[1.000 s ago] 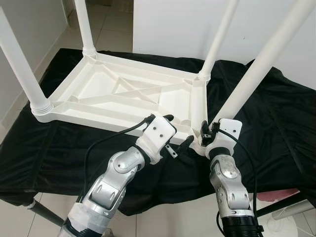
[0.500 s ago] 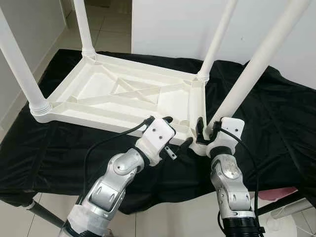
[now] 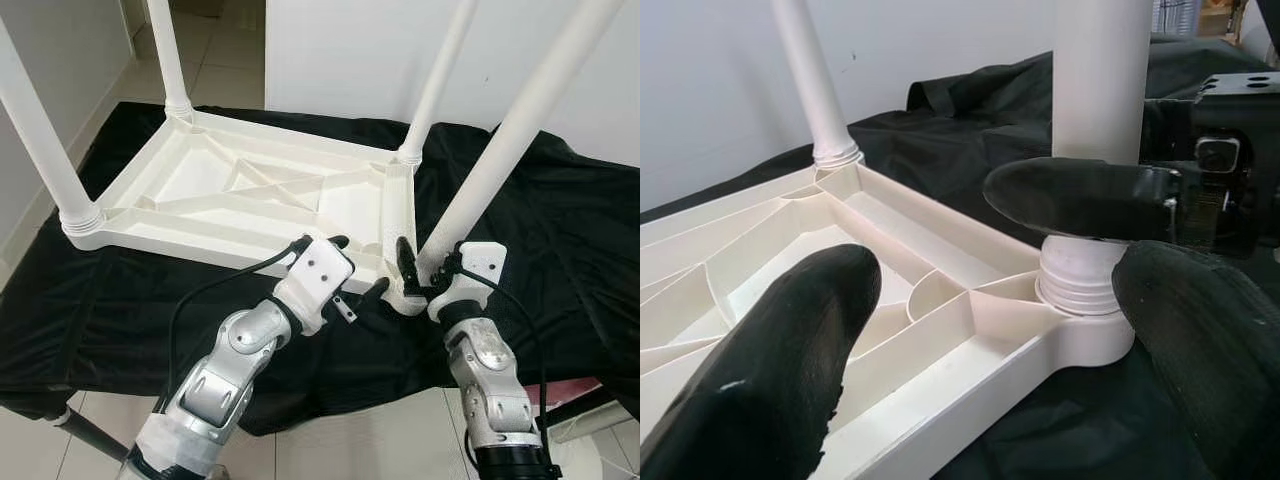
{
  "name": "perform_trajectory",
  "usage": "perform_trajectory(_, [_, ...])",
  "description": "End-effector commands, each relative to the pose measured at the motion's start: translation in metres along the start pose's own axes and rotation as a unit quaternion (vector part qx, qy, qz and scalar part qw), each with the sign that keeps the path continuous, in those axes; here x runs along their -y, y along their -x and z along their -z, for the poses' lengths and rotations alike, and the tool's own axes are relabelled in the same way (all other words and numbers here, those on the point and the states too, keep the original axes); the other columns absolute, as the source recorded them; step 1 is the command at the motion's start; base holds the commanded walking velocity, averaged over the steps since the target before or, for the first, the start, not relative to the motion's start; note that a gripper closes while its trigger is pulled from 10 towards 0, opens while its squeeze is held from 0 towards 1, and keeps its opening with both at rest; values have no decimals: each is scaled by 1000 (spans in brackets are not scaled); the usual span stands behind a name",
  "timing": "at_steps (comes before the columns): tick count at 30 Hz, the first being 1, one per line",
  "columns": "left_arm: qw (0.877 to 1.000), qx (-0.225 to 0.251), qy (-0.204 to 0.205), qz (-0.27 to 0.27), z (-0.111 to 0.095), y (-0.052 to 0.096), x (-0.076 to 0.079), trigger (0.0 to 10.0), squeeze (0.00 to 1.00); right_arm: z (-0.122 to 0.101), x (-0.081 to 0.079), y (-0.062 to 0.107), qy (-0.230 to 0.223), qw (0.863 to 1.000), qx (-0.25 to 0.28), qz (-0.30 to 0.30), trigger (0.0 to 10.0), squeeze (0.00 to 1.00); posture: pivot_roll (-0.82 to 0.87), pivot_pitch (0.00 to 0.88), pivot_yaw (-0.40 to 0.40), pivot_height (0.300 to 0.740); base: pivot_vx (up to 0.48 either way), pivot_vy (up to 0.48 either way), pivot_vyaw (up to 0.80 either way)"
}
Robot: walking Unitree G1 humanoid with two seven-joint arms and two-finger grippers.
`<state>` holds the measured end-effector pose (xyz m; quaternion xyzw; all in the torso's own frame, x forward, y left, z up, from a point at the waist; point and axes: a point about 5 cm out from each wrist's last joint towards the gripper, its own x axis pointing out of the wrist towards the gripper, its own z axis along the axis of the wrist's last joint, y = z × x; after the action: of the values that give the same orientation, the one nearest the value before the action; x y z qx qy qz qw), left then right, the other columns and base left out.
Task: Building children table
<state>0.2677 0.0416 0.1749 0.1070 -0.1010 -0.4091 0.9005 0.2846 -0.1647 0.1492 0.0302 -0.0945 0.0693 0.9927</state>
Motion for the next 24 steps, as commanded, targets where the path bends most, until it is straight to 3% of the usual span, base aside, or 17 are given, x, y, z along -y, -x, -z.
perform_trajectory(1, [1000, -2, -2, 15, 0, 0, 4, 10000, 0, 1, 8, 0, -2, 1000, -3, -21, 10000, 0, 12, 46, -92, 740, 0, 0, 0])
perform_trajectory(7, [1000, -5, 3, 15, 1, 1, 5, 10000, 0, 5, 24, -7, 12, 995, -24, -101, 10000, 0, 4, 78, -80, 740, 0, 0, 0])
perform_trajectory(14, [1000, -7, 3, 15, 0, 3, 4, 10000, 0, 6, 27, -11, 30, 979, -46, -196, 10000, 0, 10, 97, -73, 740, 0, 0, 0])
perform_trajectory(23, [1000, -7, 3, 11, -1, 2, 3, 10000, 0, 10, 34, -23, 47, 971, -64, -226, 9922, 0, 18, 98, -76, 740, 0, 0, 0])
perform_trajectory(24, [1000, -7, 3, 11, -1, 2, 2, 10000, 0, 10, 34, -24, 49, 969, -63, -234, 0, 0, 18, 97, -74, 740, 0, 0, 0])
